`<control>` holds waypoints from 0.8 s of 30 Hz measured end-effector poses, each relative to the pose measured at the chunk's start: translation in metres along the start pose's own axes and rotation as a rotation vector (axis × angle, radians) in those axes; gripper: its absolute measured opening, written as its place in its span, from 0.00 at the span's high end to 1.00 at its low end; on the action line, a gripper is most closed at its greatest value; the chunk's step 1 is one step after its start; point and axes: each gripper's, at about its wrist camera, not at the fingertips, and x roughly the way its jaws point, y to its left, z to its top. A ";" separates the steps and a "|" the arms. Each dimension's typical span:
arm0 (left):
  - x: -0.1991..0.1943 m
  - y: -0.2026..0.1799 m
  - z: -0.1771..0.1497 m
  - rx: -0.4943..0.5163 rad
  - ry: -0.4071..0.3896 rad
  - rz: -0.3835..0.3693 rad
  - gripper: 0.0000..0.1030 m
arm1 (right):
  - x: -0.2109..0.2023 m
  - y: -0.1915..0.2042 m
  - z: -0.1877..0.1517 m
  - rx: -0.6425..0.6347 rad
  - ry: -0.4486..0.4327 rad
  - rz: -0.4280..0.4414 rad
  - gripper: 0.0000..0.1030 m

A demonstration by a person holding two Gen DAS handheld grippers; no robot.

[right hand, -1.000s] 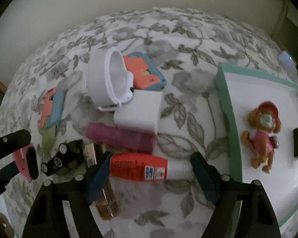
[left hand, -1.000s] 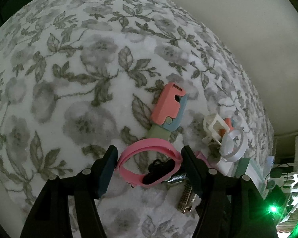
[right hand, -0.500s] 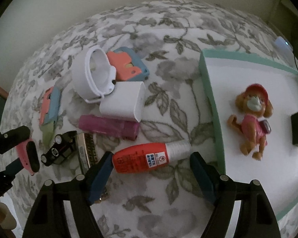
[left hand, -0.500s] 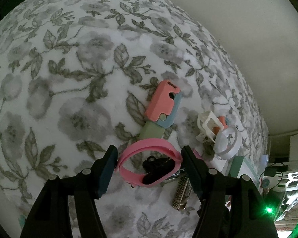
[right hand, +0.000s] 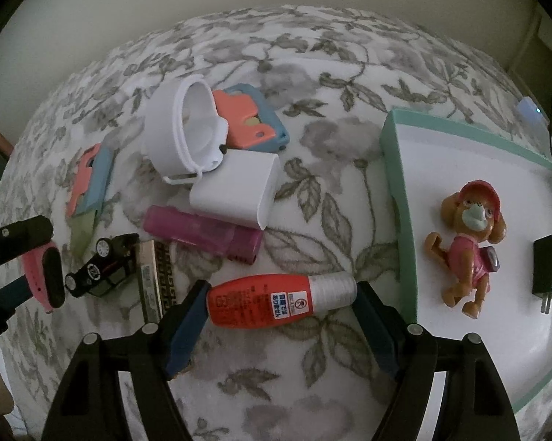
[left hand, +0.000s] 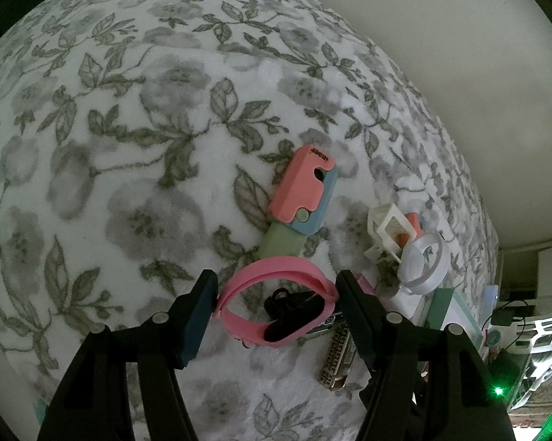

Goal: Organize rigid objects
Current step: 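Carry the watch band with the left tool while the right tool carries the glue bottle in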

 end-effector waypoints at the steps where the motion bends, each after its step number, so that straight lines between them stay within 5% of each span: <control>1: 0.000 0.000 0.000 0.001 -0.001 0.001 0.34 | 0.000 -0.001 0.000 0.004 0.002 0.002 0.22; 14: -0.033 -0.036 -0.005 0.115 -0.102 0.011 0.34 | -0.055 -0.026 0.013 0.069 -0.105 0.063 0.22; 24: -0.054 -0.117 -0.043 0.332 -0.152 -0.013 0.34 | -0.107 -0.105 0.018 0.238 -0.206 0.052 0.22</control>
